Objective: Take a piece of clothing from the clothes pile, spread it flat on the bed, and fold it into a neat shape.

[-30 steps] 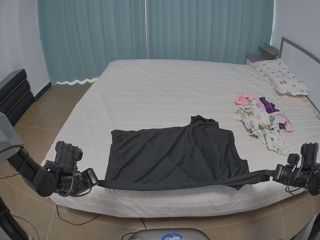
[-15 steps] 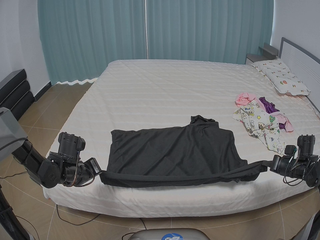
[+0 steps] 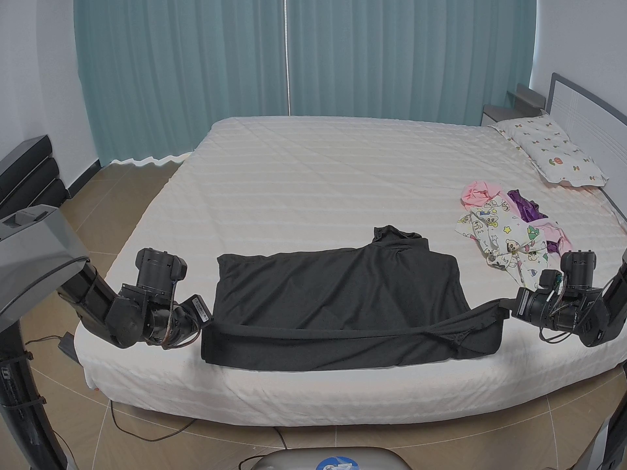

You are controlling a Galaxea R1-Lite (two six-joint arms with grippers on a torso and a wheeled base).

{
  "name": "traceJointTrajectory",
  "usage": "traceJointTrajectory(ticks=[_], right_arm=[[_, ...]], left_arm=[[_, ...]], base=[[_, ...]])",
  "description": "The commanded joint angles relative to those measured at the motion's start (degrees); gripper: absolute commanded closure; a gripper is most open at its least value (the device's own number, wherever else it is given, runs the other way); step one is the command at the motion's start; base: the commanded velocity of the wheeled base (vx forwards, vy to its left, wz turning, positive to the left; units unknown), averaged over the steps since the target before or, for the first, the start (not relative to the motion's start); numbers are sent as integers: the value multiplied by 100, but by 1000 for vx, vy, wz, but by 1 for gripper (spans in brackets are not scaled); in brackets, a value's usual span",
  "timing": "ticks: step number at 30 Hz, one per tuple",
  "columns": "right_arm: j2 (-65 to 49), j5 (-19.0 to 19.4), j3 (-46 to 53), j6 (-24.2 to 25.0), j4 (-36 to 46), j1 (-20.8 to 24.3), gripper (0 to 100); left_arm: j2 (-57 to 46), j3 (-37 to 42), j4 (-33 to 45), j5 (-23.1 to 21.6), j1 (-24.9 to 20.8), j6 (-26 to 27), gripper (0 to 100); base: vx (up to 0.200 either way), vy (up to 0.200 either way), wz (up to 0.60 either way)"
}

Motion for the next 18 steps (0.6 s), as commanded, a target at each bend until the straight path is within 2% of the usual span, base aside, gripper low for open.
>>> traceJointTrajectory(ticks=[1, 7, 11, 18], right_arm=[[416, -1, -308, 32, -13, 88, 100], [733, -19, -738, 137, -13, 211, 100], [908, -256, -1064, 260, -4, 378, 100], [1155, -318, -1362, 296, 57, 510, 100]], left_arm=[[408, -404, 197, 30, 46, -4, 100], [725, -826, 249, 118, 125, -13, 100], [997, -1178, 328, 215, 160, -4, 100], [1296, -1635, 522, 206, 187, -22, 100]], base=[[0, 0, 0], [0, 0, 0], [0, 0, 0], [0, 0, 0]])
